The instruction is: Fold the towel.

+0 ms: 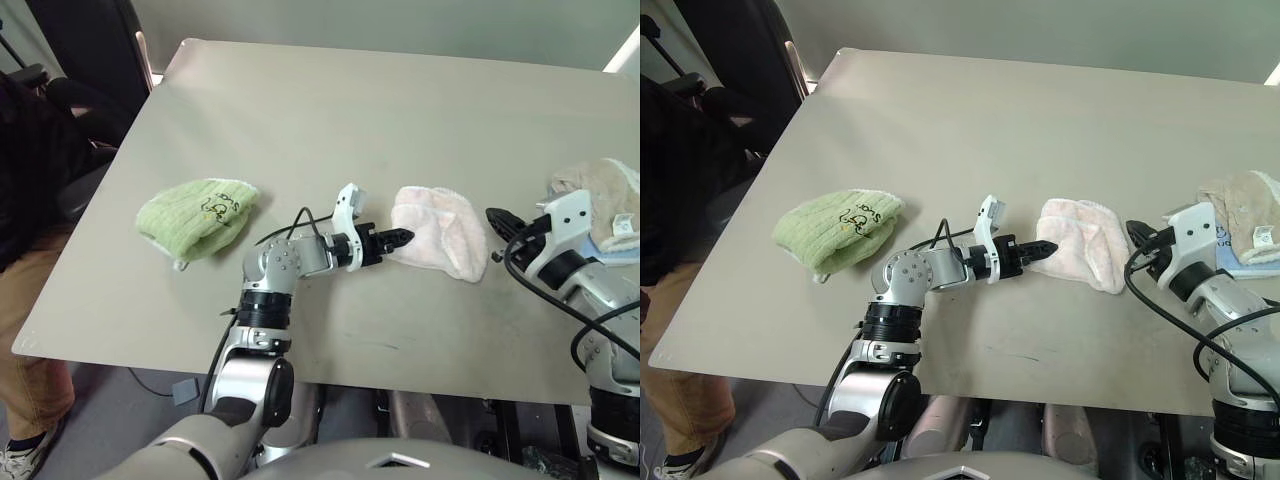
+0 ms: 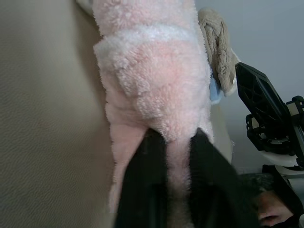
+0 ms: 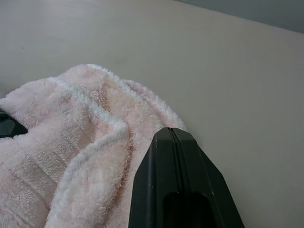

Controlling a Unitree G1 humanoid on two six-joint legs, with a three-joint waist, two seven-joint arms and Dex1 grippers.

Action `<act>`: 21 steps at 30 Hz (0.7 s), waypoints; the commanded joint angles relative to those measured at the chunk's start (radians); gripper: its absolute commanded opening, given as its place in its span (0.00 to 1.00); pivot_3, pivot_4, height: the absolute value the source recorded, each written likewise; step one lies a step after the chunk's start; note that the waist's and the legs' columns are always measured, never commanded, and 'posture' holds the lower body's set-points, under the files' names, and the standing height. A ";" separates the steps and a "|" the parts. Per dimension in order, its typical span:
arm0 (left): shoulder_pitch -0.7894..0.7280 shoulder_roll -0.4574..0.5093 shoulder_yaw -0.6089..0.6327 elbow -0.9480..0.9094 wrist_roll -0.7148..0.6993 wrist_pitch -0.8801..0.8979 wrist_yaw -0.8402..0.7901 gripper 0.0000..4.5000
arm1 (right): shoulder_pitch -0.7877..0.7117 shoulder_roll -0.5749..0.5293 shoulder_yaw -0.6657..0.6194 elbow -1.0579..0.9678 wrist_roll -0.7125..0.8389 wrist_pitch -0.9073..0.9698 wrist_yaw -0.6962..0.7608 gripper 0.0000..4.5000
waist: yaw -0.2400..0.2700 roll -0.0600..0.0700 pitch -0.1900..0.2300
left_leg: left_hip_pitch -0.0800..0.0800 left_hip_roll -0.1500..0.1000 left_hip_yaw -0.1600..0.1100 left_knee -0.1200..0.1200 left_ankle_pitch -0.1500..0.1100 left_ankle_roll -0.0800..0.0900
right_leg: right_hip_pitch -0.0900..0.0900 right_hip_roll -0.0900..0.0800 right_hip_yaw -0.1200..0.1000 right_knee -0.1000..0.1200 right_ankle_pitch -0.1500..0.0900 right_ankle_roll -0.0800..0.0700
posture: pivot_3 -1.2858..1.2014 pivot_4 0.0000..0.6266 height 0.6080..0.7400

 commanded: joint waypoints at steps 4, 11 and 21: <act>-0.043 -0.028 0.042 -0.019 -0.024 -0.066 0.015 0.01 | -0.033 -0.007 -0.029 -0.007 0.004 -0.017 -0.015 0.00 | -0.001 0.000 0.000 | 0.000 0.000 0.000 0.000 0.000 0.000 | 0.000 0.000 0.000 0.000 0.000 0.000 | 0.52 0.24 0.99; -0.159 0.020 0.178 -0.180 -0.123 -0.192 0.078 0.01 | -0.036 -0.011 -0.045 0.001 0.003 -0.023 -0.025 0.00 | -0.003 -0.002 0.002 | -0.001 0.000 0.000 0.000 0.000 0.000 | -0.001 0.001 0.000 0.000 0.000 0.000 | 0.52 0.24 0.99; -0.174 0.363 0.478 -0.303 -0.224 -0.266 0.193 0.01 | -0.054 -0.015 -0.044 0.028 -0.001 -0.039 -0.017 0.00 | -0.013 -0.001 0.001 | -0.001 0.000 0.001 -0.002 -0.001 0.001 | -0.003 0.001 0.002 0.000 -0.002 0.005 | 0.52 0.24 0.99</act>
